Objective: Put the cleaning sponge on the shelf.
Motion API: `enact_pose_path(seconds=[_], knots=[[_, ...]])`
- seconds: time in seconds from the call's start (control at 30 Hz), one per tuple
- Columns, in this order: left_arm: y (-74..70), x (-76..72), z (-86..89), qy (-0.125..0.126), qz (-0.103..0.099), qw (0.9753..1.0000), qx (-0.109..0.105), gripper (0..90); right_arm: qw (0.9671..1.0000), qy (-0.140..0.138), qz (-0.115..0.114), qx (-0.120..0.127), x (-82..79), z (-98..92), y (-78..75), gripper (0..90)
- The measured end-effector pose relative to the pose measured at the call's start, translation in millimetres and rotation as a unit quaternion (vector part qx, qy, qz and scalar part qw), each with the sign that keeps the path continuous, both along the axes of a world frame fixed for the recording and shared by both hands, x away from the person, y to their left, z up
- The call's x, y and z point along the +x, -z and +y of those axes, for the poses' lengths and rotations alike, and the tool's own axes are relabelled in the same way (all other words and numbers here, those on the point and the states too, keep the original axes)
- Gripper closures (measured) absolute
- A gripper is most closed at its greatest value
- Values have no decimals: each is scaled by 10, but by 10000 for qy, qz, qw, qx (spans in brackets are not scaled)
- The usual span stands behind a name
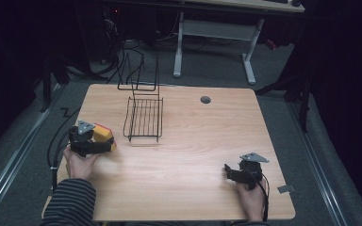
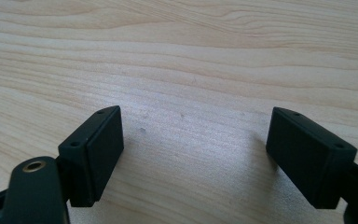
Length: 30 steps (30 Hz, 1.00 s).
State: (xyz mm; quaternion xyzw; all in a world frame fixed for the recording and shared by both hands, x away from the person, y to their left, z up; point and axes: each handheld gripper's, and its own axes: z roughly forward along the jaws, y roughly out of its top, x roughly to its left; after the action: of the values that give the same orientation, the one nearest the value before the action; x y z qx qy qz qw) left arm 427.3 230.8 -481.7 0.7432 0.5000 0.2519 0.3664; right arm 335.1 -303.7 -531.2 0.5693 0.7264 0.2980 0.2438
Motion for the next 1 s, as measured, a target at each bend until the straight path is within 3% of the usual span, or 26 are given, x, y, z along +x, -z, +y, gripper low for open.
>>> enact_pose_path(seconds=[0.23, 0.63, 1.0], knots=[[49, 44, -13, -1, 85, 10000, -44, 0, 10000, 0, 0, 0, 0, 0, 0, 190], [149, 118, -39, -55, 233, 9997, 54, 3, 10000, -2, -3, -1, 0, 0, 0, 190], [207, 149, -69, -13, 213, 9997, 90, 93, 10000, -1, -3, -5, 0, 0, 1, 190]])
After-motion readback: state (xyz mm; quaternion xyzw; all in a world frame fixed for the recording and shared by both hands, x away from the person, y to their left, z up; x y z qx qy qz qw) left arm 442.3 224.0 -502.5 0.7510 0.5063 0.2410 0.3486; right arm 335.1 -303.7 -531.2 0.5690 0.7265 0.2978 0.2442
